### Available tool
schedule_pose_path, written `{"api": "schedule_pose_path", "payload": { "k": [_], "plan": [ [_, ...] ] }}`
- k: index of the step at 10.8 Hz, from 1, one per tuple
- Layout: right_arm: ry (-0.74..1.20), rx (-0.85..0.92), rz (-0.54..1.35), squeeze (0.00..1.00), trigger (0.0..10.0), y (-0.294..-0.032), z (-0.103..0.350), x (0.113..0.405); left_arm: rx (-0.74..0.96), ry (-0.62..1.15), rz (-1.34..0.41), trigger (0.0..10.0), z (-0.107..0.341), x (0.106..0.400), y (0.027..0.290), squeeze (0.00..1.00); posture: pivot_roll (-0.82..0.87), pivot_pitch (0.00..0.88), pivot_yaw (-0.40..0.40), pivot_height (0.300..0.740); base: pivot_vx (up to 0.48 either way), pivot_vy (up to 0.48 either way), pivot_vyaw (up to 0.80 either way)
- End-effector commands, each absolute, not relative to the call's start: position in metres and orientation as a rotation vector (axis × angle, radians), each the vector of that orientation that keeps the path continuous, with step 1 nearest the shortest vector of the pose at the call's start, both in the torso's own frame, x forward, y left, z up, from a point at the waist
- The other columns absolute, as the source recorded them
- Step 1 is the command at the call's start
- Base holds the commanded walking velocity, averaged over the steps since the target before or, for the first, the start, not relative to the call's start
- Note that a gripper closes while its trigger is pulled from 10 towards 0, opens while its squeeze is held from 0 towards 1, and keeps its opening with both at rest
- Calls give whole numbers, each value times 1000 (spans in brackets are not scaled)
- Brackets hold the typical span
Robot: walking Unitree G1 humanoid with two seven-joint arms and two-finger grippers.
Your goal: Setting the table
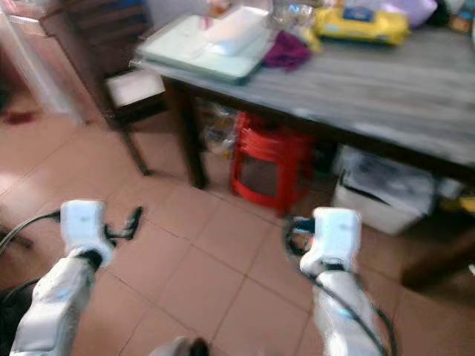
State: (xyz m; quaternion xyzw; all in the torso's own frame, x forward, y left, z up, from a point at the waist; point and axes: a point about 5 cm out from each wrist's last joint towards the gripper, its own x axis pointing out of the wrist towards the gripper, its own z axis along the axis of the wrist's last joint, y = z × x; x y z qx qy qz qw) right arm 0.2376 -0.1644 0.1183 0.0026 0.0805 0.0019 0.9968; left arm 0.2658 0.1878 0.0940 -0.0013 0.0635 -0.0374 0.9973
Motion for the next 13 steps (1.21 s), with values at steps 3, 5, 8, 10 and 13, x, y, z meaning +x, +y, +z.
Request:
{"api": "schedule_pose_path", "payload": {
  "k": [3, 5, 8, 10, 13],
  "plan": [
    [201, -15, -4, 0, 10000, -169, 113, 234, 14, 145, -97, 10000, 86, 261, 178, 0, -168, 166, 49, 740, 0, 0, 0],
    [194, -7, -4, 0, 10000, -170, 114, 233, 0, 154, -92, 10000, 83, 261, 178, 0, -170, 166, 47, 740, 0, 0, 0],
    [203, 4, -7, 0, 10000, -170, 115, 234, 6, 149, -125, 10000, 84, 262, 174, 0, -175, 165, 48, 740, 0, 0, -779],
    [179, 2, -10, 0, 10000, -170, 120, 236, -18, 91, -119, 10000, 99, 268, 173, 0, -177, 165, 45, 740, 0, 0, -781],
    [84, -21, -3, 0, 10000, -169, 138, 242, -51, -19, -123, 10000, 126, 279, 168, 0, -176, 163, 48, 740, 80, 0, -529]
  ]
}}
